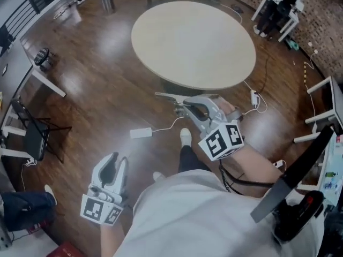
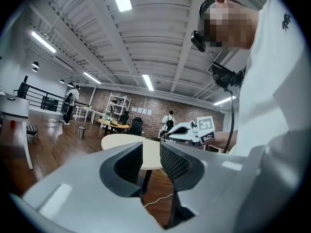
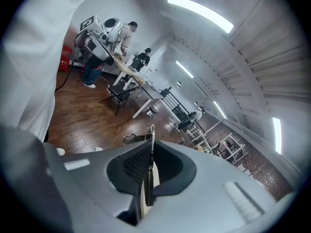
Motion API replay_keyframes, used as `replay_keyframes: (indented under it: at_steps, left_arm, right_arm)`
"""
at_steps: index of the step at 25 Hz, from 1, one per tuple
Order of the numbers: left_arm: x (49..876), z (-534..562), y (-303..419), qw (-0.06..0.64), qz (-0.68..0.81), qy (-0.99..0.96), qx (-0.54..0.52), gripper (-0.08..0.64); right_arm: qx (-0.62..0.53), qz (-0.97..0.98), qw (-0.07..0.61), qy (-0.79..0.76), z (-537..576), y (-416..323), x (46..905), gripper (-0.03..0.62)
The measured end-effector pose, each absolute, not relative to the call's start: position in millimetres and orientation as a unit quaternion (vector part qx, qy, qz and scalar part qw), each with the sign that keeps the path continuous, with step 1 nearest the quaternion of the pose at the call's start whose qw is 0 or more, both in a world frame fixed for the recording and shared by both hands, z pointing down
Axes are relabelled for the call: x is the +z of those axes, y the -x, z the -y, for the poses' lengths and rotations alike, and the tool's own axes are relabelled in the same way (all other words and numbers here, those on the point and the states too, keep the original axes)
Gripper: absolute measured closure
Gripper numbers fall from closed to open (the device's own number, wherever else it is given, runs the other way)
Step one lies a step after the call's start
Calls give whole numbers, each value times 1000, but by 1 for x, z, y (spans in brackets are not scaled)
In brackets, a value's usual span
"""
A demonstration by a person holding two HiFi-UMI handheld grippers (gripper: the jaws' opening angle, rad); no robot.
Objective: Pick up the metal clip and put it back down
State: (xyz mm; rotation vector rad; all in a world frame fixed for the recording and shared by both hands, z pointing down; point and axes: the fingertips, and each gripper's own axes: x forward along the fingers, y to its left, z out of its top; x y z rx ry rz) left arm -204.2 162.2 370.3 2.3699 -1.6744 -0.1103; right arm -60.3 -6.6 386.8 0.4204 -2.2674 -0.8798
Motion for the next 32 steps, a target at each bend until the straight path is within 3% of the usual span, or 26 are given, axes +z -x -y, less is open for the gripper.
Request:
replay_keyframes:
  at_steps: [16, 32]
  left_arm:
    - [374, -170, 212, 115, 556, -822, -40, 453]
    - [356, -47, 188, 114, 563, -818, -20, 453]
  right_arm:
    - [-343, 869, 318, -160, -17, 77, 375, 584]
    - [-325, 861, 352, -172, 182, 44, 456, 586]
